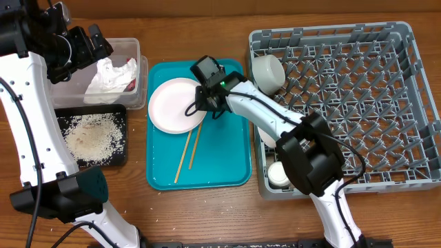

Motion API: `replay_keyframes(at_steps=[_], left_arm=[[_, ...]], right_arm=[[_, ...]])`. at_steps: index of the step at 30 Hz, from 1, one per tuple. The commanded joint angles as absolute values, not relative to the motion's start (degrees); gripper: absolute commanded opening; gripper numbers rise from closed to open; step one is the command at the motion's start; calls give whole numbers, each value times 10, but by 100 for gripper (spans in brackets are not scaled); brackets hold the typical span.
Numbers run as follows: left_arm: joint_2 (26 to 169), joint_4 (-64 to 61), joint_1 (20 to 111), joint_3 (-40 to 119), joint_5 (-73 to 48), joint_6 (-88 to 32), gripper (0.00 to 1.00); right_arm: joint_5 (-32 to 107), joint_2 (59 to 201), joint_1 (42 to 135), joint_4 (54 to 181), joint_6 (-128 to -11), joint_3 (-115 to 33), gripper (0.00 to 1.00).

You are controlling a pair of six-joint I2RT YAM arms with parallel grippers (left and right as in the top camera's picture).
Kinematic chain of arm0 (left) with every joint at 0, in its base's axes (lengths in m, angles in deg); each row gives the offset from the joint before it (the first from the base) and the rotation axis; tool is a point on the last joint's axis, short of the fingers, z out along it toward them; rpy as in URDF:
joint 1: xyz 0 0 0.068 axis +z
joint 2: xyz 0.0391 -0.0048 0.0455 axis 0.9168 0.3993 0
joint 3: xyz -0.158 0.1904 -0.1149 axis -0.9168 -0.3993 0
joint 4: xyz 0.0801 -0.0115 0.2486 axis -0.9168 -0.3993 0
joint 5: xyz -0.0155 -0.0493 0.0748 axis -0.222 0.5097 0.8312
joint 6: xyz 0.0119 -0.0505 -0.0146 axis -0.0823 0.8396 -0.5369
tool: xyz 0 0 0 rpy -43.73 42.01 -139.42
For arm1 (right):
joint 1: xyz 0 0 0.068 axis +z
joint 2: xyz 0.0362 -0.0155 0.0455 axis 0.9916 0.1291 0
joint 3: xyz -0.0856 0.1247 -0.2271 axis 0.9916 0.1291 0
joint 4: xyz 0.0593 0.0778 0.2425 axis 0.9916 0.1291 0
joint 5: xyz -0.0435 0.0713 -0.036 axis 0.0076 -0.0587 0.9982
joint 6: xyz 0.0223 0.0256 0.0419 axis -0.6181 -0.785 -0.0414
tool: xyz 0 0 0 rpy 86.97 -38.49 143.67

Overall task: Sort waste into correct bins and load items into the dishwasher
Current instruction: 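Lift the white plate into the rack and stand it upright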

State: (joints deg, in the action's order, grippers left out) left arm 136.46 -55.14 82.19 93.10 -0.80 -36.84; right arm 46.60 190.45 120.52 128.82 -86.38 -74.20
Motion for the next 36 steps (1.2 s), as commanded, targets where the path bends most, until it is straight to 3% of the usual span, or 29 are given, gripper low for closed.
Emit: replay_keyframes(at_steps=[1, 6, 13, 18, 21, 28, 36], left_arm=[[1362, -551, 814, 937, -11, -377, 100], [1362, -551, 814, 937, -11, -377, 100], [1362, -551, 811, 937, -11, -377, 100], [1362, -551, 811, 937, -11, -377, 100], [1362, -551, 810, 937, -11, -377, 100], [1362, -551, 810, 937, -11, -377, 100], [1362, -551, 810, 937, -11, -377, 100]], right_arm=[[481, 1822, 1185, 1302, -823, -799, 4], [568, 1752, 1160, 1357, -812, -842, 4], [875, 1643, 1132, 1404, -786, -850, 4], [1020, 1620, 1113, 1431, -651, -850, 4], [1041, 1621, 1097, 1454, -592, -836, 4], [1041, 1621, 1064, 1466, -581, -779, 4], [1041, 1622, 1049, 1364, -495, -670, 4]])
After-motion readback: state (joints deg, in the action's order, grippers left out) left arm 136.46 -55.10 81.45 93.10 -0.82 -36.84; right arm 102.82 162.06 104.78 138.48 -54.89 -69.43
